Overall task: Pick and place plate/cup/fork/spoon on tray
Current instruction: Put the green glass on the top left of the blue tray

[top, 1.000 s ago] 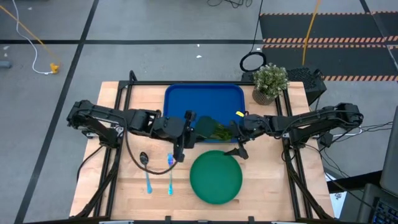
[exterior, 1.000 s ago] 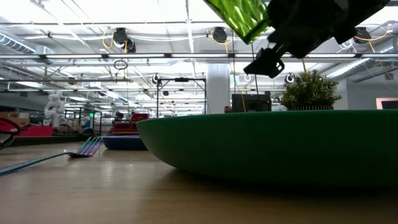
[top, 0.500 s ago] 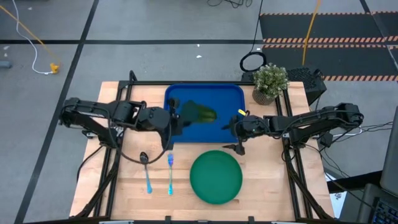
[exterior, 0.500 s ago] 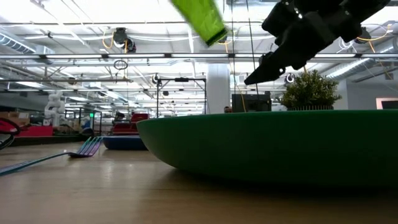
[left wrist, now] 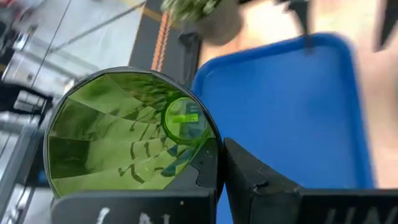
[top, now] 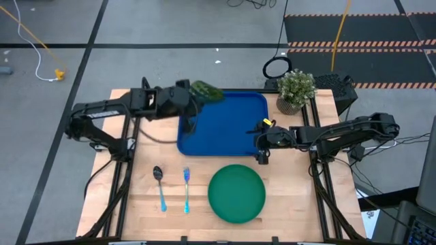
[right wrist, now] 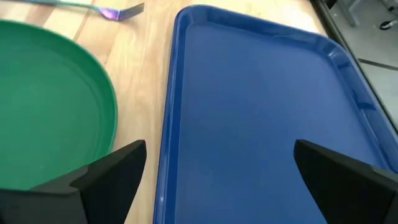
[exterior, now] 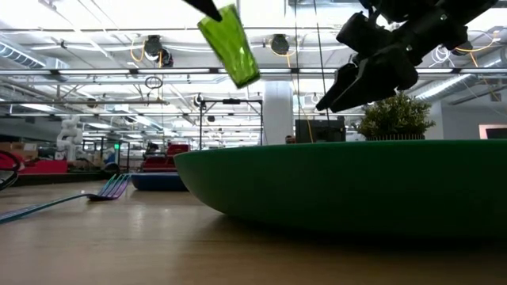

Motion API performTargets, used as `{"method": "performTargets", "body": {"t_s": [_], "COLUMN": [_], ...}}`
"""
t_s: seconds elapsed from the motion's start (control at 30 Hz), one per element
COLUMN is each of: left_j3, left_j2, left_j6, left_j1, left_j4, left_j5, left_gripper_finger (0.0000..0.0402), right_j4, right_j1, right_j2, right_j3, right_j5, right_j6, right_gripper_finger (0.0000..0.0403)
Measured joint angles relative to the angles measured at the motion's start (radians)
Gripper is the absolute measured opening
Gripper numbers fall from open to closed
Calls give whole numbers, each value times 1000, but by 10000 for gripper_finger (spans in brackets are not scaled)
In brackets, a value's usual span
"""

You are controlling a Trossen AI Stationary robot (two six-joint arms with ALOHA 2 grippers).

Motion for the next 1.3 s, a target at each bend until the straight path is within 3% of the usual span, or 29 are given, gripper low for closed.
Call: {"method": "performTargets", "body": {"t_s": [0.23,0.43,0.67,1.07,1.3], "left_j3": [-15,-11,-11,-10,-10], "left_j2": [1,1,76,307,363], "left_j6": [-19,-166,-339,-355,-338], "left_j1": [130,205,297,348,361], "left_j4": [19,11,-174,-209,-206], "left_j5": [11,21,41,80,121], "left_gripper_finger": [12,7,10,9,13], "right_j4": [7,14,31,31,30], "right_j1": [0,0,0,0,0], "right_j2": [-2,-2,-2,-2,-2], "right_j3": [0,0,0,0,0], "right_j5": [-2,-3,-3,-3,-4], "right_j6": [0,0,12,16,27], "right_gripper_finger": [400,400,400,400,400]}}
